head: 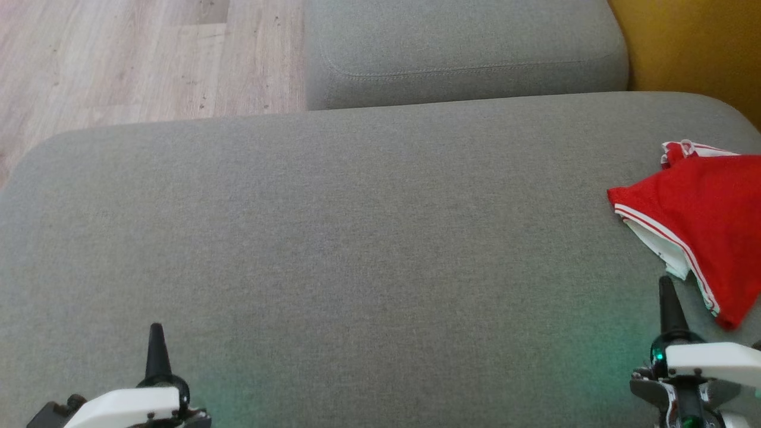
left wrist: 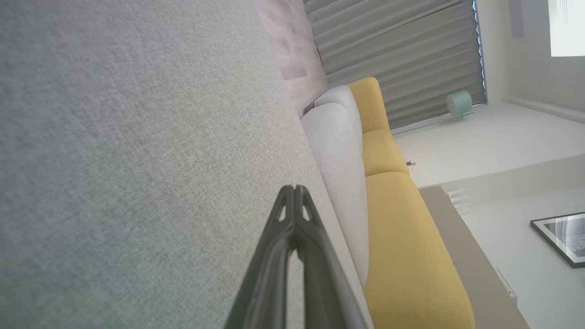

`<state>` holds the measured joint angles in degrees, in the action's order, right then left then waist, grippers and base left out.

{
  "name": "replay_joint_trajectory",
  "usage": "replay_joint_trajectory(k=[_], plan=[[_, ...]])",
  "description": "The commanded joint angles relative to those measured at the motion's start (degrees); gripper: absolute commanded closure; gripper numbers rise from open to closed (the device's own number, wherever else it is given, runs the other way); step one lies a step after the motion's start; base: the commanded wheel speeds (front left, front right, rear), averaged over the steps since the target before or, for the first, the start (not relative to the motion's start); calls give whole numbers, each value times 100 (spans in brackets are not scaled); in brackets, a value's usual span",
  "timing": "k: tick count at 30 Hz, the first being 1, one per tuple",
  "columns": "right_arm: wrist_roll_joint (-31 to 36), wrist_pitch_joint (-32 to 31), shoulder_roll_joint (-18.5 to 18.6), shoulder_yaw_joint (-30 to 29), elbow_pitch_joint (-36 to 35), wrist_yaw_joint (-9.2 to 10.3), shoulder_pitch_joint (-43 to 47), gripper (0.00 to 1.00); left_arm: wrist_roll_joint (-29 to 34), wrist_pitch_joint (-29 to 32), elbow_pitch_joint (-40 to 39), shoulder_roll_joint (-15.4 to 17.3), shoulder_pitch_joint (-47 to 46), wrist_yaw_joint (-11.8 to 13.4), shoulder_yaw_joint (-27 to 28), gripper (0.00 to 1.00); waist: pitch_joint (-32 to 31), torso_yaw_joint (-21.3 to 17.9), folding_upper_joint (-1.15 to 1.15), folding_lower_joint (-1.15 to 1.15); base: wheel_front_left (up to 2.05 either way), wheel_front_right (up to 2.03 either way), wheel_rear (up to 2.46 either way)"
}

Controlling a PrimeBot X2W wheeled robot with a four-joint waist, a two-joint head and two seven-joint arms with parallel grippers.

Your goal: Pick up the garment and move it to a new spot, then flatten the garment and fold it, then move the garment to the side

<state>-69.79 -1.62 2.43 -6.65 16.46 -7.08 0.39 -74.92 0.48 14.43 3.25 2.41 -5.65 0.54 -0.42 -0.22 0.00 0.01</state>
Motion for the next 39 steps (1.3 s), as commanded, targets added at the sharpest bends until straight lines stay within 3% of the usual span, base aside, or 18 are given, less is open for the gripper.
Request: replay_joint_trajectory(k=[1,28,39], plan=[[-132,-33,36,73,-212,-32,-306,100,-107,21,-149,76,-333,-57,213,100,1,1,0,0,0,0,0],[-2186,-477,44,13,-243,-41,-649,100,-1799,478,-45,65,-836,-180,453,100,58,21,0,-1,0,0,0],[-2236,-488,44,12,-244,-41,-657,100,-1825,504,-42,52,-849,-183,476,100,60,22,0,-1,0,0,0]])
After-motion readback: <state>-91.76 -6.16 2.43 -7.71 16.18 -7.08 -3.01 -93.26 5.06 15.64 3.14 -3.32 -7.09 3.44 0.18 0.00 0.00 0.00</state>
